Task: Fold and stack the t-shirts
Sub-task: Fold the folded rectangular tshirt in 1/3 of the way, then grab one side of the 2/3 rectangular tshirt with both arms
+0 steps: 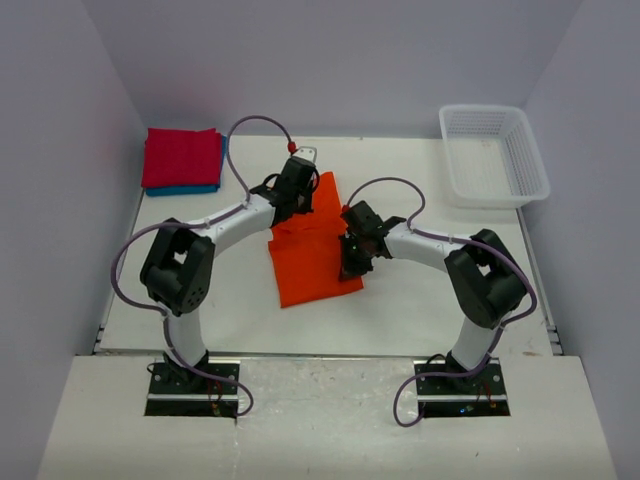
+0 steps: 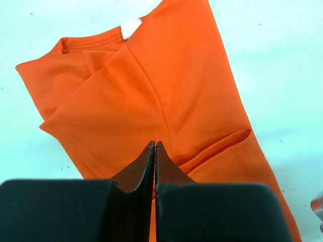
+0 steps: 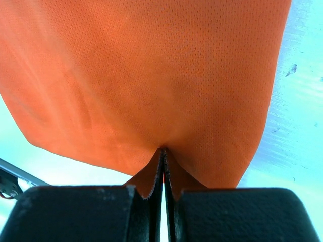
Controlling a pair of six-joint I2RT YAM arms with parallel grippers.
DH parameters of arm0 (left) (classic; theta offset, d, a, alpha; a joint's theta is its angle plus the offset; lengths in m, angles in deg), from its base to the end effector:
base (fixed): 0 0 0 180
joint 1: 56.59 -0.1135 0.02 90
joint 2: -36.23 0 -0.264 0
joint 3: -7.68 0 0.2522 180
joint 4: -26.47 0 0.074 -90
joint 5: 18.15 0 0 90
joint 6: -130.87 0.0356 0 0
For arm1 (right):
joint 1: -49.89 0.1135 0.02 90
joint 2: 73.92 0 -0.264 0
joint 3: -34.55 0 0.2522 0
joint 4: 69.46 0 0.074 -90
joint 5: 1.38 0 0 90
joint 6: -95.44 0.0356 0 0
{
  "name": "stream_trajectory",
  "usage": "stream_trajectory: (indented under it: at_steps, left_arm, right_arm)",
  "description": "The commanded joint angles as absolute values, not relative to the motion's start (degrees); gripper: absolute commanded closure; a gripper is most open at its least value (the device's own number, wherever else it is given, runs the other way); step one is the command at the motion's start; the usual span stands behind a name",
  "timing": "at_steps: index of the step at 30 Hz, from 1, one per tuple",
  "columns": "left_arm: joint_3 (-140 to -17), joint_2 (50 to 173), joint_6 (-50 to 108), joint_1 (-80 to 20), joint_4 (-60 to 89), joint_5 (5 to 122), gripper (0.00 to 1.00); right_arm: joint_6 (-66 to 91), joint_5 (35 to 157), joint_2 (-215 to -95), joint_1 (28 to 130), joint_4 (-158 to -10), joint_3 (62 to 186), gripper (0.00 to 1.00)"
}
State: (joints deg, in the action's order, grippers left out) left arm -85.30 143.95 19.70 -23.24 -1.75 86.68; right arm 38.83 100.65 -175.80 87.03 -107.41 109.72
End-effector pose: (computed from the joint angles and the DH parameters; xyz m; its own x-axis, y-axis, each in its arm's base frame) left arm 0.3588 -0.2253 0.2269 -0.6663 0.0206 -0.7454 0.1441 0.9843 -0.1016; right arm 0.2715 0.2149 0.1601 -0.9657 -0.0562 -0.2537 -0.1559 0.9063 0.3928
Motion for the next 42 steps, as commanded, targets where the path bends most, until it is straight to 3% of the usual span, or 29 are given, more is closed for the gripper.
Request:
stream_trajectory:
  at_steps: [1, 13, 17, 23, 27, 33, 42]
  left_arm:
    - [-84.06, 138.46, 21.27, -23.54, -2.84, 87.23, 1.0]
    - [-62.69, 121.67, 15.82, -23.54, -1.35, 84.43, 1.0]
    - [-57.33, 114.75, 13.8, -23.54, -2.23, 81.09, 1.0]
    - [-50.47, 105.07, 11.69, -23.45, -2.05, 75.47, 0.98]
    - [-48.27, 101.98, 6.78, -23.45, -1.44, 72.47, 0.96]
    - [-44.23, 98.37, 2.73, -23.28, -0.03, 72.2, 0.95]
    - [-40.8, 94.24, 1.23, -23.1, -0.91, 72.11, 0.94]
  right_arm:
    - [37.61, 99.17, -174.38, 86.89, -108.62, 112.81, 1.0]
    - [34.09, 97.94, -171.4, 83.99, -116.0, 121.44, 1.0]
    - [33.39, 101.0, -167.1, 80.74, -113.47, 115.56, 0.57]
    - [33.21, 102.32, -160.85, 78.98, -108.55, 104.48, 0.51]
    - [33.83, 105.39, -159.78, 78.36, -104.41, 99.65, 0.38]
    - [36.11, 110.32, -162.59, 77.57, -98.08, 96.21, 0.4]
    - [38.57, 110.95, -165.94, 77.48, -93.15, 92.97, 0.56]
